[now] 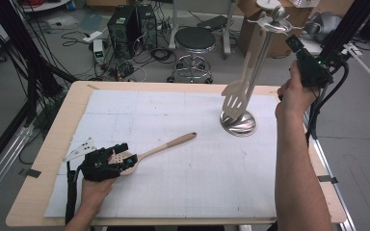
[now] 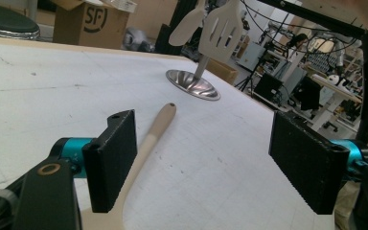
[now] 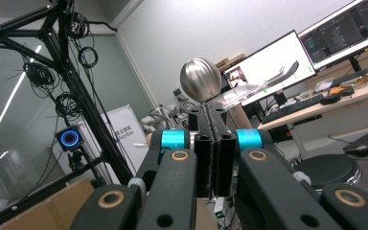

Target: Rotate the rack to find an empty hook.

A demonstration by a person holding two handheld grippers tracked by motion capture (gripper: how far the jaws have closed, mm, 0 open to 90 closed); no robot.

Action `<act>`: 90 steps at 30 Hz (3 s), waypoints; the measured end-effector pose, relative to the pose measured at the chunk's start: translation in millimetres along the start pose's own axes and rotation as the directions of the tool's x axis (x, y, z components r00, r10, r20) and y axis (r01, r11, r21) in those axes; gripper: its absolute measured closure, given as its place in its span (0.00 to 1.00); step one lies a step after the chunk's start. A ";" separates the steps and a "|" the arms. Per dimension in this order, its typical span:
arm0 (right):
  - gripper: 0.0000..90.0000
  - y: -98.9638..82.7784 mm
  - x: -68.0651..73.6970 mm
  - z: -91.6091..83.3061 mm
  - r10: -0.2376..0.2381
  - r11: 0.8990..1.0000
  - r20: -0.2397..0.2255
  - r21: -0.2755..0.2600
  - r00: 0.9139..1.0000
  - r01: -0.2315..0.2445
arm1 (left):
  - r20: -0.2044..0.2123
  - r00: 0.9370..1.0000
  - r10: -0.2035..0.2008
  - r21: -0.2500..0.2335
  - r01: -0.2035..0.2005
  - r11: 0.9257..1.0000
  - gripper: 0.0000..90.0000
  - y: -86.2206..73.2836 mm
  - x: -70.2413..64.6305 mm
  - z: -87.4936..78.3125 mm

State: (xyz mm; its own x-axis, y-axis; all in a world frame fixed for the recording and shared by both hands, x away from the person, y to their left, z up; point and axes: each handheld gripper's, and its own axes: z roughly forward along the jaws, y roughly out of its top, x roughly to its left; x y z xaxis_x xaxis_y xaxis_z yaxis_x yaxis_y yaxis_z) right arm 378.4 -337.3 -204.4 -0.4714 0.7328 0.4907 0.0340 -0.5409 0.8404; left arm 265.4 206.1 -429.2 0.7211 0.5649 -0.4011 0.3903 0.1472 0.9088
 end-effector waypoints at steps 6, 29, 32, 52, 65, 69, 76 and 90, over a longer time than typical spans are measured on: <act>1.00 -0.7 0.2 0.8 -0.004 1.000 0.001 0.000 1.000 0.004 | -0.003 1.000 -0.001 -0.002 0.001 1.000 0.28 0.3 0.9 -0.1; 1.00 -0.3 6.1 -0.5 -0.038 0.999 -0.008 0.030 0.999 0.038 | 0.000 1.000 -0.004 0.000 0.004 1.000 0.28 -0.1 -0.5 2.8; 1.00 -0.9 7.1 0.0 -0.041 0.999 -0.009 0.031 0.999 0.041 | -0.001 1.000 -0.005 0.000 0.005 1.000 0.28 0.0 -0.6 2.7; 1.00 -7.7 17.8 4.9 -0.046 0.997 -0.038 0.053 0.998 0.048 | 0.004 1.000 0.001 0.005 -0.001 1.000 0.28 -0.3 -1.1 4.7; 1.00 -17.8 29.2 21.8 -0.046 0.996 -0.058 0.077 0.997 0.051 | 0.004 1.000 -0.003 0.002 0.003 1.000 0.28 0.0 -0.8 3.5; 1.00 -20.6 31.2 28.7 -0.049 0.995 -0.062 0.085 0.997 0.054 | 0.003 1.000 -0.008 0.001 0.008 1.000 0.28 0.1 0.1 2.7; 1.00 -23.3 34.7 39.2 -0.035 0.994 -0.058 0.100 0.998 0.041 | 0.001 1.000 -0.008 -0.001 0.008 1.000 0.28 0.3 1.6 1.1; 1.00 -22.2 32.2 39.5 -0.027 0.991 -0.083 0.129 0.996 0.038 | -0.008 1.000 -0.008 -0.004 0.008 1.000 0.28 0.4 1.3 -0.1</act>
State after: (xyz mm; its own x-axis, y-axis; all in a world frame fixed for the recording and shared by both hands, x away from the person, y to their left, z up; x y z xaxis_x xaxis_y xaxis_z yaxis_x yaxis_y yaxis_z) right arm 397.3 -285.4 -198.2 -0.5434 0.7107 0.4469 0.1295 -0.4550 0.8810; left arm 266.4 207.0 -429.3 0.7132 0.5704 -0.4074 0.3939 0.1547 0.9061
